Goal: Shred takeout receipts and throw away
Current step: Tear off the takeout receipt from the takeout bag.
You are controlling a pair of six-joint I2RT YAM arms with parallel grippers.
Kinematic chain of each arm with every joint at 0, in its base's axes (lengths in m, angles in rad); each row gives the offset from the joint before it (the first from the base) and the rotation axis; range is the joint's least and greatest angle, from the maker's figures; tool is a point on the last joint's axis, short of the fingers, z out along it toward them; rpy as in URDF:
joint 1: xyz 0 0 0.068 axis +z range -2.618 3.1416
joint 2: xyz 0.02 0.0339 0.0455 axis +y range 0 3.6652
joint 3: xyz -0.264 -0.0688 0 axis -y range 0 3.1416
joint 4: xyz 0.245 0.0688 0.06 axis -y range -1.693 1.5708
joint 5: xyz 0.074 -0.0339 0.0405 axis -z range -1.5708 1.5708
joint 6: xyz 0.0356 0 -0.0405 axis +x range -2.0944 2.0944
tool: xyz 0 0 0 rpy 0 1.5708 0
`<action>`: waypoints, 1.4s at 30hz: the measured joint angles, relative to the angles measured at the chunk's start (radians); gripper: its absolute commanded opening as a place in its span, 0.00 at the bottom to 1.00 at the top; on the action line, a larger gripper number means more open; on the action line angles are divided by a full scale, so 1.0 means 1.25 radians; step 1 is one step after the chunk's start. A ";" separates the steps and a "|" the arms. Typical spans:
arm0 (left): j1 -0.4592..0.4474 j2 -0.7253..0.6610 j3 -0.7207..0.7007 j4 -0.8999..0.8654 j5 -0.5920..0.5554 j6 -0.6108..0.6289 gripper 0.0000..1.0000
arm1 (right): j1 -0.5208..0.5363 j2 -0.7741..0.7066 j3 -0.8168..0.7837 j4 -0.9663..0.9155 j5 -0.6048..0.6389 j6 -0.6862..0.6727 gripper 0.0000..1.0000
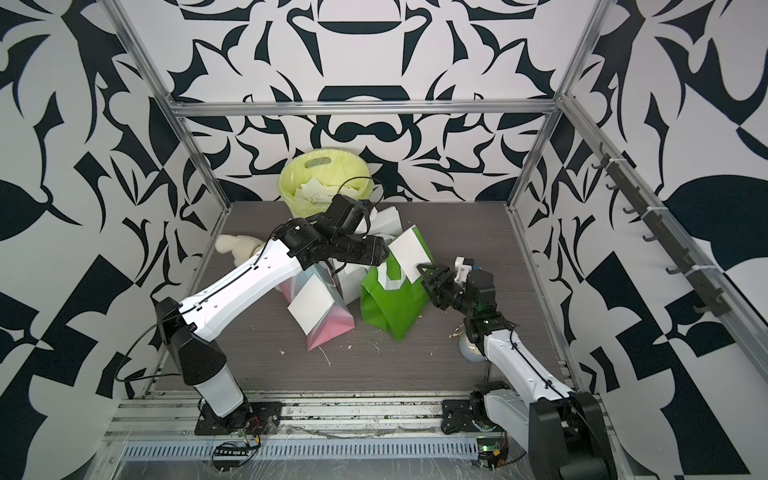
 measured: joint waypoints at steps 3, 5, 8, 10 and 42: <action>0.000 0.011 0.003 -0.010 -0.002 -0.002 0.54 | 0.002 0.010 -0.003 0.027 0.011 0.006 0.62; 0.000 0.021 0.006 -0.016 -0.002 -0.002 0.52 | 0.002 0.015 -0.011 0.050 0.018 0.013 0.62; 0.000 0.034 0.008 -0.022 -0.002 -0.003 0.52 | 0.003 0.029 -0.018 0.079 0.023 0.025 0.62; 0.000 0.039 0.008 -0.023 -0.002 -0.003 0.51 | 0.003 0.037 -0.023 0.100 0.027 0.034 0.62; 0.000 0.040 0.011 -0.049 -0.024 -0.023 0.34 | 0.051 -0.012 -0.019 0.205 0.066 0.090 0.35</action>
